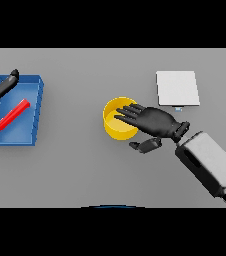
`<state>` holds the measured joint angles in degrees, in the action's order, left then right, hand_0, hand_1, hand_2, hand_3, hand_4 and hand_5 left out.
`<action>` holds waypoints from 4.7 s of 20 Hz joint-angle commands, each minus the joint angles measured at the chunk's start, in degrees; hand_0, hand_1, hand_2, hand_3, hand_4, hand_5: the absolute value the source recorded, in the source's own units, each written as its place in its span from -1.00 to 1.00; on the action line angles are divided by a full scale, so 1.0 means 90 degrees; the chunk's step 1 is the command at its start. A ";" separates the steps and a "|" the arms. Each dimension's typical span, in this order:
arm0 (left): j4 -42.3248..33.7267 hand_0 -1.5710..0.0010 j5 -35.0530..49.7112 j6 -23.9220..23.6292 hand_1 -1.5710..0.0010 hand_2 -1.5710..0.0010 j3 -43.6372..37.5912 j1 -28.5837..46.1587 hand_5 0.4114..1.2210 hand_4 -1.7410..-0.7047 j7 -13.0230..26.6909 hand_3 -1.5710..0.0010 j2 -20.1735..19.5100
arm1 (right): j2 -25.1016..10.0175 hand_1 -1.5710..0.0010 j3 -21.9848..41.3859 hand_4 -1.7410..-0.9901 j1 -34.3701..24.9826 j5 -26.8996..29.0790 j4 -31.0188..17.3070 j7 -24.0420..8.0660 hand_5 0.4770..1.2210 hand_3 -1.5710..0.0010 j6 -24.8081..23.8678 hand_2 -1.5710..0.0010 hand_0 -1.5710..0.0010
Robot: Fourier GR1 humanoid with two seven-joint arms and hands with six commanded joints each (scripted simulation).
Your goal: Pick up the red beaker and tilt it to pour out 1 green nut into yellow bowl. Pick up the yellow bowl and place it on the metallic measuring scale.
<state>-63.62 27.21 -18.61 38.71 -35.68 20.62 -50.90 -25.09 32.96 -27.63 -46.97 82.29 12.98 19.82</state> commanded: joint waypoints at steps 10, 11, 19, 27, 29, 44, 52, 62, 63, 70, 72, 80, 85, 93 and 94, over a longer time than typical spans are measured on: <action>0.0043 1.00 0.0127 0.0086 1.00 1.00 -0.0097 0.0117 -0.32 0.97 -0.0123 1.00 -0.0064 | 0.0370 1.00 0.0836 0.28 -0.1187 -0.0648 -0.1483 0.0004 -0.36 1.00 0.0549 1.00 1.00; -0.0039 1.00 0.0123 0.0068 1.00 1.00 -0.0081 0.0121 -0.33 0.96 -0.0072 1.00 -0.0094 | 0.0380 1.00 0.0876 0.27 -0.1286 -0.0670 -0.1579 0.0026 -0.35 1.00 0.0629 1.00 1.00; -0.0079 1.00 0.0170 0.0087 1.00 1.00 -0.0144 0.0155 -0.32 0.98 -0.0203 1.00 -0.0157 | 0.0672 0.98 0.0873 0.08 -0.1487 -0.0586 -0.2003 -0.0250 -0.10 0.94 0.0969 0.97 1.00; -0.0101 1.00 0.0164 0.0067 1.00 1.00 -0.0154 0.0225 -0.30 0.96 -0.0283 1.00 -0.0191 | 0.0619 -0.54 0.0967 -0.66 -0.1400 -0.0573 -0.2003 0.0129 0.76 -0.06 0.0873 -0.43 -0.57; -0.0075 1.00 0.0193 0.0110 1.00 1.00 -0.0167 0.0211 -0.29 0.96 -0.0256 1.00 -0.0193 | 0.0642 -0.71 0.0996 -0.78 -0.1432 -0.0602 -0.2011 0.0072 0.84 -0.33 0.0795 -0.52 -0.73; -0.0092 1.00 0.0165 0.0174 1.00 1.00 -0.0120 0.0167 -0.32 0.97 -0.0161 1.00 -0.0194 | 0.0011 -0.99 0.0190 -0.99 -0.1460 -0.0006 -0.0935 -0.0340 0.99 -0.54 0.1311 -0.82 -0.99; -0.0162 1.00 0.0140 0.0119 1.00 1.00 -0.0101 0.0143 -0.29 0.97 -0.0061 1.00 -0.0207 | -0.0510 -1.00 -0.0198 -1.00 -0.1371 -0.0011 -0.0650 -0.0572 1.00 -0.47 0.1079 -0.93 -0.99; -0.0356 1.00 0.0190 0.0035 1.00 1.00 -0.0094 0.0198 -0.20 0.93 0.0162 1.00 -0.0266 | -0.0772 -1.00 -0.0677 -1.00 -0.1714 -0.0095 -0.2154 -0.0329 1.00 -0.46 0.0075 -0.97 -1.00; -0.0392 1.00 0.0165 -0.0006 1.00 1.00 -0.0092 0.0197 -0.19 0.94 0.0162 1.00 -0.0293 | -0.0754 -1.00 -0.0738 -1.00 -0.1774 -0.0123 -0.2370 -0.0383 1.00 -0.46 0.0002 -0.97 -1.00; -0.0446 1.00 0.0202 0.0061 1.00 1.00 -0.0106 0.0265 -0.25 0.96 0.0167 1.00 -0.0384 | -0.0529 -1.00 -0.0990 -1.00 -0.1990 -0.0324 -0.3843 -0.0268 1.00 -0.61 -0.0533 -0.86 -1.00; -0.0462 1.00 0.0157 0.0020 1.00 1.00 -0.0076 0.0277 -0.26 0.96 0.0157 1.00 -0.0376 | -0.0472 -1.00 -0.1068 -1.00 -0.2069 -0.0312 -0.4185 -0.0137 1.00 -0.68 -0.0613 -0.83 -1.00; -0.0440 1.00 0.0174 0.0036 1.00 1.00 -0.0075 0.0216 -0.25 0.96 0.0285 1.00 -0.0365 | -0.0253 -1.00 -0.1274 -1.00 -0.2230 -0.0307 -0.4914 0.0068 1.00 -0.82 -0.0533 -0.75 -0.79; -0.0396 1.00 0.0166 0.0069 1.00 1.00 -0.0035 0.0196 -0.22 0.94 0.0275 1.00 -0.0258 | -0.0276 -0.25 -0.1455 -0.68 -0.2175 -0.0184 -0.4926 0.0076 0.60 -0.06 -0.0327 -0.33 0.08; -0.0352 1.00 0.0145 0.0030 1.00 1.00 -0.0059 0.0232 -0.29 0.97 0.0200 1.00 -0.0279 | -0.0310 0.75 -0.1293 -0.24 -0.2289 -0.0337 -0.5070 0.0187 -0.06 0.48 -0.0215 0.60 0.85; -0.0265 1.00 0.0183 0.0069 1.00 1.00 -0.0096 0.0207 -0.29 0.97 0.0174 1.00 -0.0247 | -0.0318 0.80 -0.1275 -0.20 -0.2273 -0.0330 -0.5035 0.0205 -0.10 0.52 -0.0150 0.68 0.88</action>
<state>-66.00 28.86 -18.00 37.84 -33.82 22.23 -53.13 -27.95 21.48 -48.08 -49.93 36.97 14.87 18.47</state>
